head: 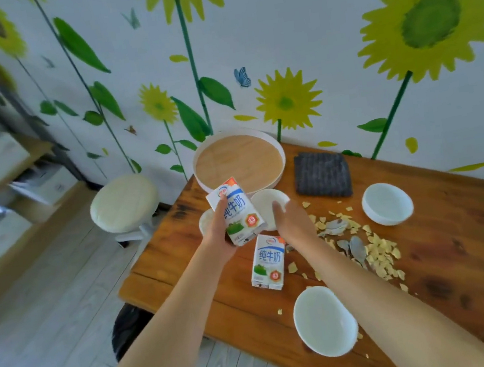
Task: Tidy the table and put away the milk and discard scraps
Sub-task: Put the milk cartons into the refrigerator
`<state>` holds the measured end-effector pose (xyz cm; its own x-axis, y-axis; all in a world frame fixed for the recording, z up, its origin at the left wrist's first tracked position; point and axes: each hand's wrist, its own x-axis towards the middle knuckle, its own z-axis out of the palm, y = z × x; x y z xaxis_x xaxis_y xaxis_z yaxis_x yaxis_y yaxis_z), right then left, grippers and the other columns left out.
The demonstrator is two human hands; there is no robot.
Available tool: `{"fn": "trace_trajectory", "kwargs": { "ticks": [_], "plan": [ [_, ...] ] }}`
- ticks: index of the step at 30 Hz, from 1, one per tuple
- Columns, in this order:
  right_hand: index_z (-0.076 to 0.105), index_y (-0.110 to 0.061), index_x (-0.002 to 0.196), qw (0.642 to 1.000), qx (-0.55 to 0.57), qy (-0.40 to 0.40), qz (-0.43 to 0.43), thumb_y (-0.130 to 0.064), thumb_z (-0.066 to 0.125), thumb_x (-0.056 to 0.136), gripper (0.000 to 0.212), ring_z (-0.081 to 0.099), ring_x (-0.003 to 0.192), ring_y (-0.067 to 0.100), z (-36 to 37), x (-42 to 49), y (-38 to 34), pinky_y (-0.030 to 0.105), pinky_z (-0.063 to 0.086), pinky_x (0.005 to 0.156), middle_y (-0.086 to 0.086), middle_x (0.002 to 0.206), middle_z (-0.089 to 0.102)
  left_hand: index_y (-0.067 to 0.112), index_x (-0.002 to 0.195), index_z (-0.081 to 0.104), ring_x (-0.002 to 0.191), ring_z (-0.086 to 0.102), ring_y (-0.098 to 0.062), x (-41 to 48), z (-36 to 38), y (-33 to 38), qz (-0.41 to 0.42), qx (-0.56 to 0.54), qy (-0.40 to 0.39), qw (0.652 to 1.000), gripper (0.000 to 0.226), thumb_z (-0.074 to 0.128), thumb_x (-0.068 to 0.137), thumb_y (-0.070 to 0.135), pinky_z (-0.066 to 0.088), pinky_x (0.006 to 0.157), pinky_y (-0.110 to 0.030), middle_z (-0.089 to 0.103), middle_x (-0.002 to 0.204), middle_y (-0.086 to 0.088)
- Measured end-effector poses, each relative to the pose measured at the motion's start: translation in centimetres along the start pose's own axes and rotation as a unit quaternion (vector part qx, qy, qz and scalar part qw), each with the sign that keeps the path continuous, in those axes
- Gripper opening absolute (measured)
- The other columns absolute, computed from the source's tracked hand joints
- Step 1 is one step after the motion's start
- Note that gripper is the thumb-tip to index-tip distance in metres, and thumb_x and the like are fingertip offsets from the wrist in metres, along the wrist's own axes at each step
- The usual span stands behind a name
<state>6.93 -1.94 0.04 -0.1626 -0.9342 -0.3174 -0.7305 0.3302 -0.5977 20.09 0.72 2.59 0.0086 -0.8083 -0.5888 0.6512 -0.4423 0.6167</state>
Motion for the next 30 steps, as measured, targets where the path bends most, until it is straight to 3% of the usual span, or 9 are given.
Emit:
{"fn": "trace_trajectory", "kwargs": {
  "ticks": [3,7,13,17,20,23,25,27,30],
  "plan": [
    [0.033,-0.013,0.136,0.994,-0.076,-0.072,0.036,-0.050,0.039,0.093,0.057,0.057,0.111,0.026,3.2,-0.8,1.9,0.032,0.049,0.087,0.011,0.130,0.052,0.018,0.091,0.061,0.055,0.071,-0.018,0.2,-1.6,0.1,0.003,0.003,0.016,1.000,0.025,0.051,0.091,0.041,0.058,0.050,-0.032,0.073,0.065,-0.003],
    [0.021,-0.012,0.141,0.985,-0.156,-0.072,0.033,-0.040,0.049,0.091,0.064,0.053,0.118,0.024,5.2,-1.9,2.7,0.026,0.044,0.075,0.009,0.135,0.045,0.018,0.098,0.059,0.074,0.066,-0.024,0.1,-2.5,0.5,-0.020,0.011,0.053,0.998,0.028,0.048,0.093,0.043,0.055,0.057,-0.037,0.068,0.085,-0.007],
    [0.021,-0.010,0.138,0.989,-0.065,-0.048,0.125,-0.049,0.067,0.078,0.085,0.056,0.114,0.025,6.9,-1.3,2.7,0.033,0.051,0.082,0.009,0.132,0.046,0.019,0.094,0.059,0.081,0.063,-0.025,0.6,-4.2,0.4,-0.039,0.014,0.077,0.996,0.029,0.046,0.093,0.045,0.051,0.066,-0.038,0.066,0.091,-0.008],
    [0.033,-0.010,0.128,0.981,0.012,-0.049,0.185,-0.049,0.074,0.069,0.082,0.058,0.107,0.022,7.7,-0.6,3.1,0.034,0.055,0.086,0.009,0.123,0.053,0.019,0.093,0.059,0.072,0.066,-0.020,0.8,-5.1,0.4,-0.058,0.036,0.083,0.994,0.028,0.050,0.090,0.045,0.053,0.054,-0.032,0.070,0.080,-0.004],
    [0.033,-0.011,0.125,0.983,0.013,-0.053,0.178,-0.047,0.076,0.065,0.082,0.057,0.107,0.023,8.2,-0.3,3.1,0.038,0.055,0.087,0.009,0.122,0.053,0.019,0.090,0.059,0.053,0.069,-0.016,0.9,-5.5,0.5,-0.070,0.036,0.082,0.994,0.029,0.051,0.089,0.047,0.052,0.043,-0.024,0.072,0.061,-0.002],
    [0.030,-0.011,0.126,0.989,0.001,-0.052,0.138,-0.044,0.075,0.069,0.080,0.056,0.109,0.022,8.3,-0.7,3.0,0.034,0.053,0.087,0.007,0.120,0.052,0.018,0.089,0.060,0.051,0.069,-0.016,0.9,-6.0,0.9,-0.064,0.046,0.078,0.994,0.030,0.051,0.089,0.047,0.052,0.042,-0.023,0.072,0.063,-0.002],
    [0.030,-0.008,0.127,0.984,0.075,-0.092,0.133,-0.040,0.074,0.073,0.077,0.057,0.103,0.019,7.9,-0.8,3.0,0.030,0.053,0.080,0.007,0.116,0.053,0.019,0.090,0.060,0.052,0.069,-0.016,0.9,-6.6,1.3,-0.059,0.046,0.073,0.995,0.030,0.052,0.088,0.047,0.052,0.043,-0.024,0.072,0.065,-0.002],
    [0.036,-0.003,0.128,0.941,0.243,-0.169,0.161,-0.034,0.073,0.076,0.071,0.059,0.100,0.019,6.8,-0.8,2.7,0.030,0.051,0.075,0.008,0.116,0.057,0.019,0.089,0.061,0.049,0.068,-0.015,0.8,-7.1,2.0,-0.058,0.034,0.061,0.996,0.031,0.051,0.088,0.048,0.053,0.043,-0.023,0.071,0.061,-0.001],
    [0.048,-0.011,0.128,0.790,0.535,-0.256,0.158,-0.024,0.067,0.080,0.053,0.062,0.103,0.030,4.2,-1.2,2.2,0.041,0.053,0.078,0.014,0.116,0.062,0.018,0.087,0.061,0.048,0.068,-0.015,0.5,-7.4,2.8,-0.062,0.009,0.038,0.997,0.033,0.050,0.089,0.049,0.053,0.043,-0.022,0.071,0.061,-0.001]
  ]
}}
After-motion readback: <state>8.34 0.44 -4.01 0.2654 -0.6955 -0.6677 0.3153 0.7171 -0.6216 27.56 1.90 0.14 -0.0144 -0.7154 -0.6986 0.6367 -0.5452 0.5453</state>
